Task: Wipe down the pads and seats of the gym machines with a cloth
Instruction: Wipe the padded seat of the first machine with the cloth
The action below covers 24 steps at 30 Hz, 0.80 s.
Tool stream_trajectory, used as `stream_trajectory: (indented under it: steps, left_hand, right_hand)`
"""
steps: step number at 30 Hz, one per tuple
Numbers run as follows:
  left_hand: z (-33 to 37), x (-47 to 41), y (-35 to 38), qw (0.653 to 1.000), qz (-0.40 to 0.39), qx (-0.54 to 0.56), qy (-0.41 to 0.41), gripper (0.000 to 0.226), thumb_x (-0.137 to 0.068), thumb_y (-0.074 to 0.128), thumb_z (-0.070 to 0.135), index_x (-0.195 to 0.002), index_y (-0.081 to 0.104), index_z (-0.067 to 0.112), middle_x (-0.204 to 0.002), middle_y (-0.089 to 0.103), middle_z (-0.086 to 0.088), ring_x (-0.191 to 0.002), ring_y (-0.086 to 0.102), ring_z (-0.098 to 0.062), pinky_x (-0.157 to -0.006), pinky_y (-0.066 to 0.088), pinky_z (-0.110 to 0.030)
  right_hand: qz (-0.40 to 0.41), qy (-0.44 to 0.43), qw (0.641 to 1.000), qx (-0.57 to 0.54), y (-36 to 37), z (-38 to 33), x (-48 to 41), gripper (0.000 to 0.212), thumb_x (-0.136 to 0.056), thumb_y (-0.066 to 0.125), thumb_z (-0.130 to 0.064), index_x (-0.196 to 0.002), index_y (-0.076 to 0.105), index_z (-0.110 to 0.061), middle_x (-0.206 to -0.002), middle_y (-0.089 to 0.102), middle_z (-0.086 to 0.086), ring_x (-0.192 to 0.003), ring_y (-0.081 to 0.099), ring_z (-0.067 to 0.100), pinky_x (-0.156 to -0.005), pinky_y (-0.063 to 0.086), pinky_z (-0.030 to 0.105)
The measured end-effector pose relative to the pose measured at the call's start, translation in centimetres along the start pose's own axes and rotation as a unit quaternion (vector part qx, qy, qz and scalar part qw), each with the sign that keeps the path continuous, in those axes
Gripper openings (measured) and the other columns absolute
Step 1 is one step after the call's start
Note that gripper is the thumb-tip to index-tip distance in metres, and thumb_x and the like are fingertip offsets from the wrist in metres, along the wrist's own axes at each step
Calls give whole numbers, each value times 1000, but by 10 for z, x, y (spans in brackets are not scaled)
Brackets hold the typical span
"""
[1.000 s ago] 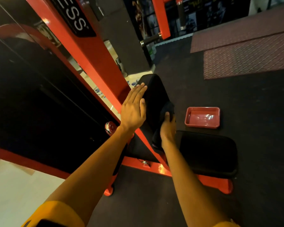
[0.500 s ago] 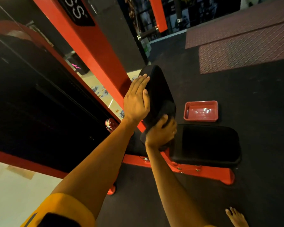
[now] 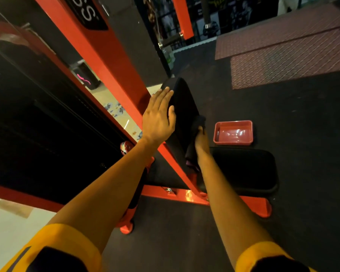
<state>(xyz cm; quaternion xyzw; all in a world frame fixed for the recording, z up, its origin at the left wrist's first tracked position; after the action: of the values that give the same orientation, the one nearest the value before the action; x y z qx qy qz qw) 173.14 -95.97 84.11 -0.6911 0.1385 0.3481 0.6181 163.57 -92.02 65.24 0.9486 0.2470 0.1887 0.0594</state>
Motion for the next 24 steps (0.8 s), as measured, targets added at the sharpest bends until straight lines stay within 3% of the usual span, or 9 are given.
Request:
stream_trajectory:
  steps: [2, 4, 7, 12, 16, 18, 20, 22, 24]
  left_hand:
    - [-1, 1, -2, 999, -20, -47, 15, 49, -104, 37, 26, -142, 53, 1, -149, 51, -16, -141, 45, -32, -124, 24, -38]
    - [3, -2, -1, 991, -58, -109, 45, 51, -105, 33, 26, -146, 47, -1, -153, 46, -18, -144, 41, -32, -125, 20, -42]
    - [14, -9, 0, 959, -144, -223, 103, 57, -103, 30, 26, -151, 39, -2, -159, 35, -20, -150, 30, -33, -125, 8, -43]
    - [41, -31, 28, 802, -360, -444, 174, 67, -103, 18, 39, -159, 12, 2, -168, 4, -18, -156, -2, -34, -124, -6, -48]
    - [44, -34, 50, 728, -402, -525, 184, 71, -105, 13, 46, -159, 1, 1, -167, -5, -19, -155, -7, -35, -122, -10, -50]
    - [45, -35, 55, 714, -406, -538, 187, 72, -105, 12, 47, -159, -1, 1, -167, -7, -20, -155, -9, -35, -122, -10, -51]
    - [46, -36, 59, 705, -412, -547, 187, 72, -105, 11, 48, -159, -4, 2, -167, -8, -20, -155, -10, -35, -122, -11, -52]
    - [47, -37, 61, 699, -417, -551, 185, 73, -105, 10, 48, -158, -6, 2, -166, -10, -21, -154, -12, -35, -123, -11, -52]
    - [48, -38, 63, 698, -420, -552, 181, 72, -105, 9, 48, -158, -7, 1, -166, -12, -21, -154, -13, -36, -124, -11, -51]
  right_hand:
    - [-14, -22, 1000, -12, 9, -25, -4, 59, -107, 34, -47, -154, 40, -12, -159, 40, 15, -147, 37, 30, -124, 25, 45]
    - [-32, -64, 997, -35, 8, -45, 31, 73, -99, 40, -65, -156, 38, -20, -159, 41, 2, -145, 38, 18, -121, 28, 37]
    - [-61, -100, 991, -57, 0, -16, 63, 62, -105, 45, -50, -158, 34, -19, -153, 40, -9, -139, 35, 4, -111, 27, 20]
    - [-28, -38, 998, -38, -4, 28, 2, 55, -110, 41, -31, -158, 29, -7, -163, 31, 18, -151, 30, 29, -125, 21, 39]
    - [-51, -1, 999, -17, -2, -3, -53, 51, -112, 36, -24, -157, 29, -2, -162, 31, 22, -150, 32, 33, -123, 25, 37]
    - [-46, -84, 995, -40, -2, -28, -37, 50, -111, 40, -23, -156, 32, -2, -160, 36, 16, -147, 35, 10, -119, 24, 19]
    - [-70, -134, 987, -49, -2, -25, -2, 57, -109, 44, -37, -158, 30, -11, -155, 40, -2, -131, 36, -18, -108, 24, 4]
    - [-79, -126, 988, -30, -6, 1, 22, 70, -103, 39, -59, -159, 30, -18, -158, 40, -2, -138, 37, -8, -115, 28, 15]
    - [-55, -75, 996, 1, -11, 24, 6, 74, -102, 37, -62, -159, 29, -16, -162, 37, 10, -147, 37, 18, -121, 29, 33]
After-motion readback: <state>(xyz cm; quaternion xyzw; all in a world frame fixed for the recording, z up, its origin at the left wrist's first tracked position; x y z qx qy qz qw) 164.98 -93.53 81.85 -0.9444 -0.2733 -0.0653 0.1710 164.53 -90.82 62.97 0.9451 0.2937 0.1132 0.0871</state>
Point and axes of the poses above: each hand's wrist, its own x-axis away from the middle knuckle, its own y-axis out of the palm, z = x × y, the point moved 3 cm from there along -x, towards the middle knuckle
